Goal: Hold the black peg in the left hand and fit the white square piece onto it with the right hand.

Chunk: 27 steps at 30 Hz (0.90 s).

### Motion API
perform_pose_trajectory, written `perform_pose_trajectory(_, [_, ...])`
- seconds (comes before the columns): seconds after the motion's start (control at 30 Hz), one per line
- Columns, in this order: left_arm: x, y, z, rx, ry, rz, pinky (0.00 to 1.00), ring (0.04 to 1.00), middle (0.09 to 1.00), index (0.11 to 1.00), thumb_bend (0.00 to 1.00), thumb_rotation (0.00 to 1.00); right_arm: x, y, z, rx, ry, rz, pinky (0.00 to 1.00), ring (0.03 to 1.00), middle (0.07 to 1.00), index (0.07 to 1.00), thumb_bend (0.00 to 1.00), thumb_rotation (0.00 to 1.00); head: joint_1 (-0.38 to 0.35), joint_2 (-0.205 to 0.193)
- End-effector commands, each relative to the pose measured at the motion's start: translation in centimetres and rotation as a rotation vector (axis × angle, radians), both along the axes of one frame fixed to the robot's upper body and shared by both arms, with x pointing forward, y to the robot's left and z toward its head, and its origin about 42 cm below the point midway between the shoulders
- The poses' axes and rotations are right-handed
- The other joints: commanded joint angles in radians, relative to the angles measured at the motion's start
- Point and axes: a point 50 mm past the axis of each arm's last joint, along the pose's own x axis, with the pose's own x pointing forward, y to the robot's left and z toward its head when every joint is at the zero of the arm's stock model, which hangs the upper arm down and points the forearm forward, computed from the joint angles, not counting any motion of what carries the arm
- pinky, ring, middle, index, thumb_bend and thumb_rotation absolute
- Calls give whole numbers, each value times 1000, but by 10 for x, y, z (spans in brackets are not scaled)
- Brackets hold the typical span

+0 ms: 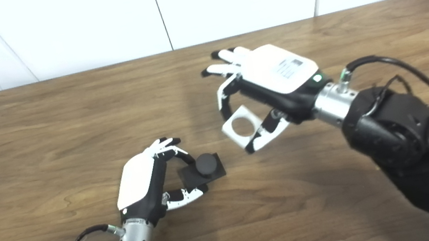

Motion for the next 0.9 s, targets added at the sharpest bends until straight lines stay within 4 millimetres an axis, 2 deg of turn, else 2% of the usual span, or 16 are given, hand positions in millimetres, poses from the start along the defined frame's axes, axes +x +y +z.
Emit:
perform_pose_trajectory(0.0, [2, -4, -3, 18, 12, -5, 918, 923, 850, 491, 501, 81, 0, 9, 14, 8, -73, 37, 1000, 1000, 918, 489, 526, 146, 0, 0])
perform_pose_trajectory(0.47, [0, -10, -2, 1, 11, -15, 912, 927, 852, 491, 501, 80, 5, 39, -5, -22, -23, 101, 1000, 1000, 917, 490, 526, 148, -4, 0])
perform_pose_trajectory(0.87, [-1, -12, -2, -6, -3, -20, 918, 924, 845, 490, 502, 77, 9, 47, -18, -36, 17, 110, 1000, 1000, 921, 489, 526, 149, 0, 1])
